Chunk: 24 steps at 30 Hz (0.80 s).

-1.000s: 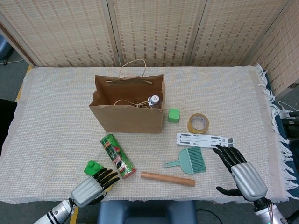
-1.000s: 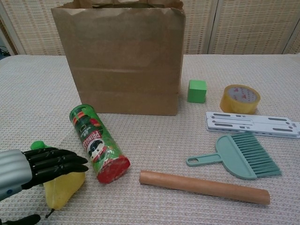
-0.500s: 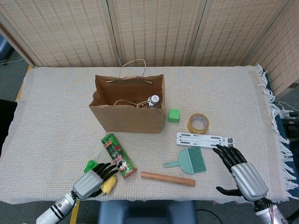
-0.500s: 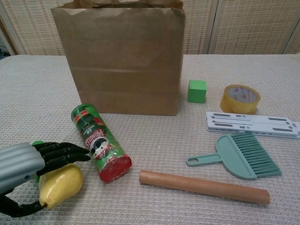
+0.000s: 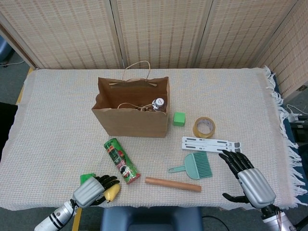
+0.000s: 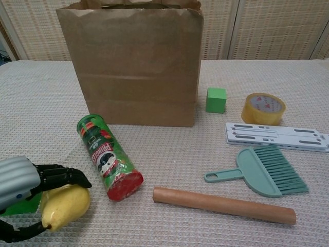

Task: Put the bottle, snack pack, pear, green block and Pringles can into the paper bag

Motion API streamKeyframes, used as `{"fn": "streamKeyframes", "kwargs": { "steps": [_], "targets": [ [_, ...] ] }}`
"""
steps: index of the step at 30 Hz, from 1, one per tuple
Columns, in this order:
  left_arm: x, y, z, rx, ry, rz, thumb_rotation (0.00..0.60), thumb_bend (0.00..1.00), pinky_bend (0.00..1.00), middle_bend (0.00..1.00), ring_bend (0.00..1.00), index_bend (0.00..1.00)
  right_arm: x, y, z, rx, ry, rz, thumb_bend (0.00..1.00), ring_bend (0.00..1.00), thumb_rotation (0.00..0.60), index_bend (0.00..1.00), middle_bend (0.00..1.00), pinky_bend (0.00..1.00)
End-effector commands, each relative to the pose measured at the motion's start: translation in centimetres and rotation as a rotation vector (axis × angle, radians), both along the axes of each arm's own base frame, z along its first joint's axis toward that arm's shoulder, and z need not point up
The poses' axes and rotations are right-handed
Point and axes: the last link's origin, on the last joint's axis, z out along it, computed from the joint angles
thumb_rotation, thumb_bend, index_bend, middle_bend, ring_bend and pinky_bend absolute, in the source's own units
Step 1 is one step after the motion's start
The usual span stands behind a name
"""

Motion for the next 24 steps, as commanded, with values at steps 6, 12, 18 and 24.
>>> {"fn": "streamKeyframes", "kwargs": {
  "steps": [6, 12, 18, 24],
  "targets": [
    [0.3, 0.9, 1.1, 0.044, -0.047, 0.037, 0.600, 0.67, 0.73, 0.62, 0.55, 0.67, 0.0, 0.0, 0.1, -0.002, -0.004, 0.000, 0.00, 0.00, 0.600, 0.00, 0.00, 0.00],
    [1.4, 2.3, 1.9, 0.095, -0.098, 0.039, 0.600, 0.68, 0.73, 0.63, 0.56, 0.67, 0.1, 0.0, 0.2, -0.003, -0.008, 0.002, 0.00, 0.00, 0.600, 0.00, 0.00, 0.00],
    [3.2, 4.4, 3.8, 0.173, -0.152, 0.031, 0.600, 0.68, 0.73, 0.63, 0.57, 0.67, 0.2, 0.0, 0.3, -0.008, -0.014, 0.003, 0.00, 0.00, 0.600, 0.00, 0.00, 0.00],
    [6.4, 8.3, 7.3, 0.271, -0.284, 0.116, 0.600, 0.68, 0.73, 0.63, 0.56, 0.66, 0.3, 0.1, 0.3, -0.005, -0.016, 0.007, 0.00, 0.00, 0.600, 0.00, 0.00, 0.00]
  ]
}}
